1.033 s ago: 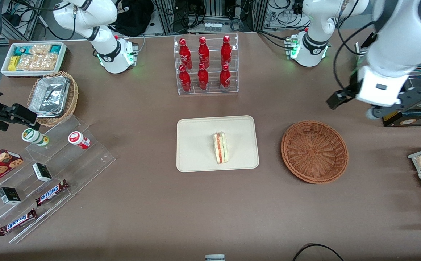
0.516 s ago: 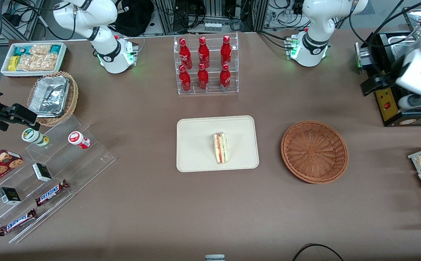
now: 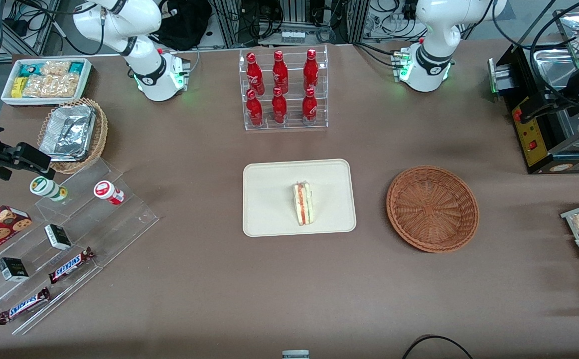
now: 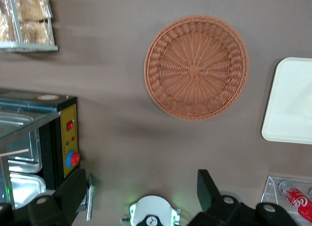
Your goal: Place sandwich from basket to tray
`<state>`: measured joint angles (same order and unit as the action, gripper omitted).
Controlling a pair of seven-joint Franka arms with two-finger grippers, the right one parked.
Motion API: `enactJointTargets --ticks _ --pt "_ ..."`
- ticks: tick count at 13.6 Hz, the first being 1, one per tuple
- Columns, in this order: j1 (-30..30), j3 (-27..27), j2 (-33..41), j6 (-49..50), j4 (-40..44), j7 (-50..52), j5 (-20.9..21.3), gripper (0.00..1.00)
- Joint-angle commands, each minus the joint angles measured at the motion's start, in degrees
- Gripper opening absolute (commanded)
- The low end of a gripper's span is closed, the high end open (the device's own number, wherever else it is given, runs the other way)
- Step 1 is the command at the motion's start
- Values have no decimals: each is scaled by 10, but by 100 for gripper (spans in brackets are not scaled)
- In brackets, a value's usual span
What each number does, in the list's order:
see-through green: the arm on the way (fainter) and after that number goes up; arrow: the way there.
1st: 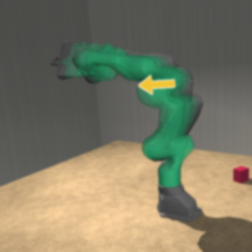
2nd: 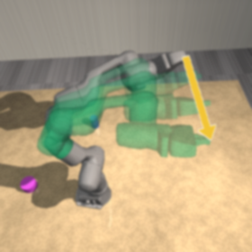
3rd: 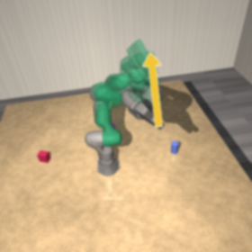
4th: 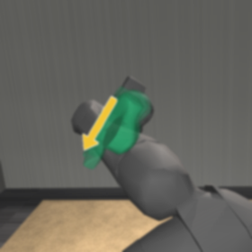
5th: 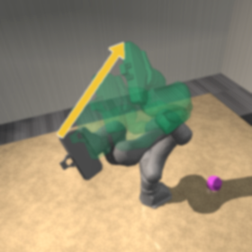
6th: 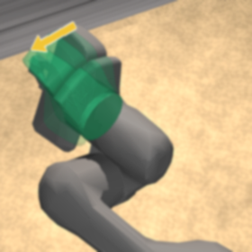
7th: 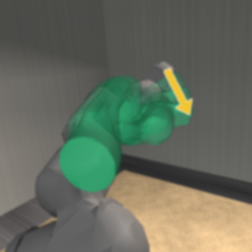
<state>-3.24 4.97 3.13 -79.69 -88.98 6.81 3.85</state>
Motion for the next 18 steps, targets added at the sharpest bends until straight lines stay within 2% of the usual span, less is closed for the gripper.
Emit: enactJointTargets --ticks 1,9,14,18 --pt "3 -1 -10 -46 14 -20 -3 100" --pt "1 -4 -8 -27 19 -59 5 100" --pt "0 -5 38 -12 -21 -58 5 100" --pt "-4 -6 23 -13 -5 -53 -8 100"
